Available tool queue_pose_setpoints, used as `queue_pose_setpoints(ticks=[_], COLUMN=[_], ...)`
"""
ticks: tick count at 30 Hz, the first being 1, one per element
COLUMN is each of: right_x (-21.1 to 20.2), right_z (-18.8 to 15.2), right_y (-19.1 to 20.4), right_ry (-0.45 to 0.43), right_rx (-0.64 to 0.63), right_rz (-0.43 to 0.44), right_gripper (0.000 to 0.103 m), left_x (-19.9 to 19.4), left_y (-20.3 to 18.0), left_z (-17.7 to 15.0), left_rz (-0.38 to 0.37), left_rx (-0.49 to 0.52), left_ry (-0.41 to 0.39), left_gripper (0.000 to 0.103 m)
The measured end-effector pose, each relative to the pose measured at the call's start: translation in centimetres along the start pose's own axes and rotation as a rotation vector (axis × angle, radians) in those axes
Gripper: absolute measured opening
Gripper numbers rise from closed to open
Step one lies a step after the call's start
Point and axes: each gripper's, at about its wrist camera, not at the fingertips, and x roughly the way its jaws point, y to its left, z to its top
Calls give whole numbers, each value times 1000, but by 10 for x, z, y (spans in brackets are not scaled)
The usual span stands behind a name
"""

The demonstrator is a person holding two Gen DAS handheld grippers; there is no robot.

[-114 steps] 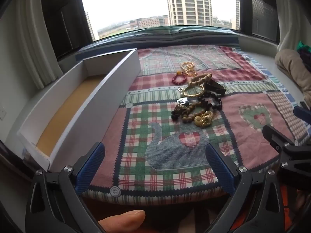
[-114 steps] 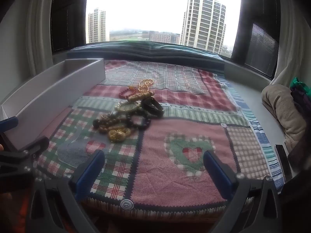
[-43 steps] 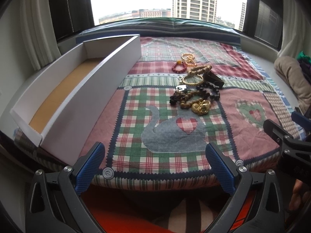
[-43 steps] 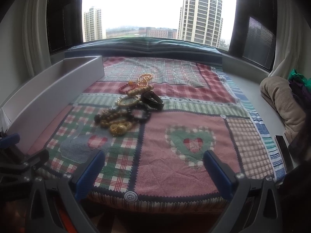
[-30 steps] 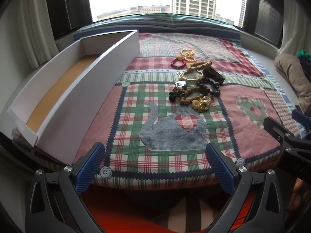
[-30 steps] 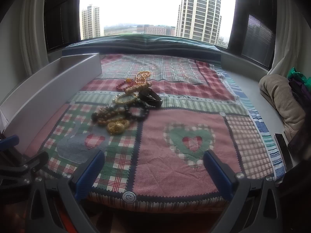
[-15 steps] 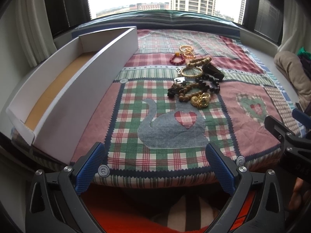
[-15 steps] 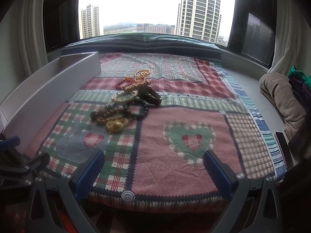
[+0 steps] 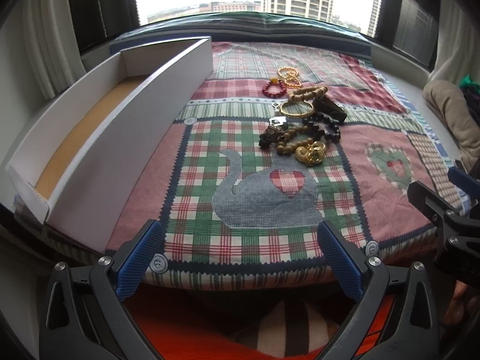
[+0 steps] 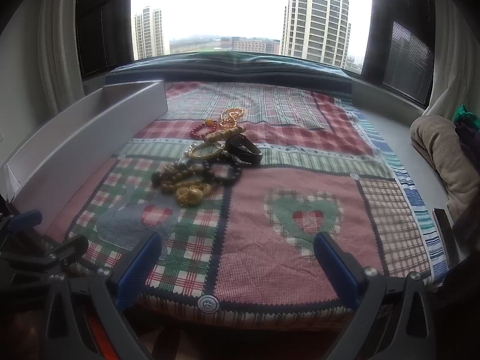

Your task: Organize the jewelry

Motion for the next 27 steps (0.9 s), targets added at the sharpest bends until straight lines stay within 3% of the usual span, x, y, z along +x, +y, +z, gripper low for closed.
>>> queue_pose_setpoints(ticks=[5, 12, 18, 20, 24, 25, 27], right_x=[1, 3, 6, 9, 8, 8, 8], right_z=[-1, -2, -7, -9, -12, -13, -15], right_y=[-5, -17, -22, -25, -28, -28, -28], right_ry=[10, 23, 37, 51, 58, 57, 60], right_rx=[18, 92, 101, 112, 121, 120, 117], right_rz=[28, 101, 95, 99, 100, 97, 92], right_gripper=[103, 103, 103, 103, 103, 103, 103], left_x=[7, 51, 92, 106, 136, 141, 149], left_y=[5, 13, -11, -14, -16, -16, -17], left_z=[14, 44, 65, 75, 86, 87, 86], left_rz=[-12, -173, -214, -224, -240, -249, -293], left_rx=[1, -20, 111, 129, 149, 151, 155], left_ry=[-10, 79, 70, 55, 66, 73, 96], left_gripper=[103, 102, 101, 84, 68, 58, 29])
